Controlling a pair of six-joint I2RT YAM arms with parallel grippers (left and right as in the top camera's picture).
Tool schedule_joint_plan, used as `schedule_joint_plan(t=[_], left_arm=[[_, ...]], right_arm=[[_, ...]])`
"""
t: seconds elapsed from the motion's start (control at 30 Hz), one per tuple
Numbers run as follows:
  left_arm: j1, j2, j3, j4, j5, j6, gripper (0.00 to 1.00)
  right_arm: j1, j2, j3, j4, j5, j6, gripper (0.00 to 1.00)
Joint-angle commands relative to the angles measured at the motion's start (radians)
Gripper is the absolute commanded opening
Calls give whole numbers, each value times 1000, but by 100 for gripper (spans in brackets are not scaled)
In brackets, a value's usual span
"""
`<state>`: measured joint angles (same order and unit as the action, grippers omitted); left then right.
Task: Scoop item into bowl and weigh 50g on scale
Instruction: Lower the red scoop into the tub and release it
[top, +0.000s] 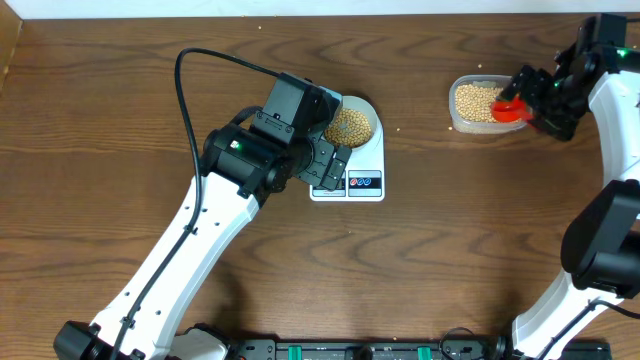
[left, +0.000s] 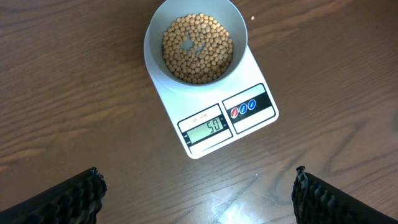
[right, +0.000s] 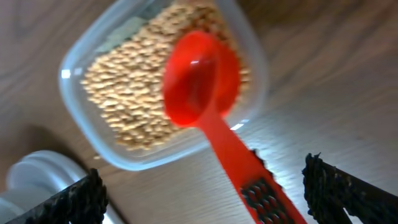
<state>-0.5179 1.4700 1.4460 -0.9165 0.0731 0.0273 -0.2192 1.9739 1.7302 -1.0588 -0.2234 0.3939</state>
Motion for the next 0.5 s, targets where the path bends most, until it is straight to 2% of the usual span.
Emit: schedule_joint_plan(t=[0.0,0.13,0.47], left_arm=[[2,7,-10,-3,2,10,98],[2,7,-10,-3,2,10,98],[2,7,-10,-3,2,10,98]], right_arm=[[-9,9,-3,-12,91,-76,99],[-8,9,-3,-22,95,-169,99],[-9,8,-3,-34,126,-175,99]])
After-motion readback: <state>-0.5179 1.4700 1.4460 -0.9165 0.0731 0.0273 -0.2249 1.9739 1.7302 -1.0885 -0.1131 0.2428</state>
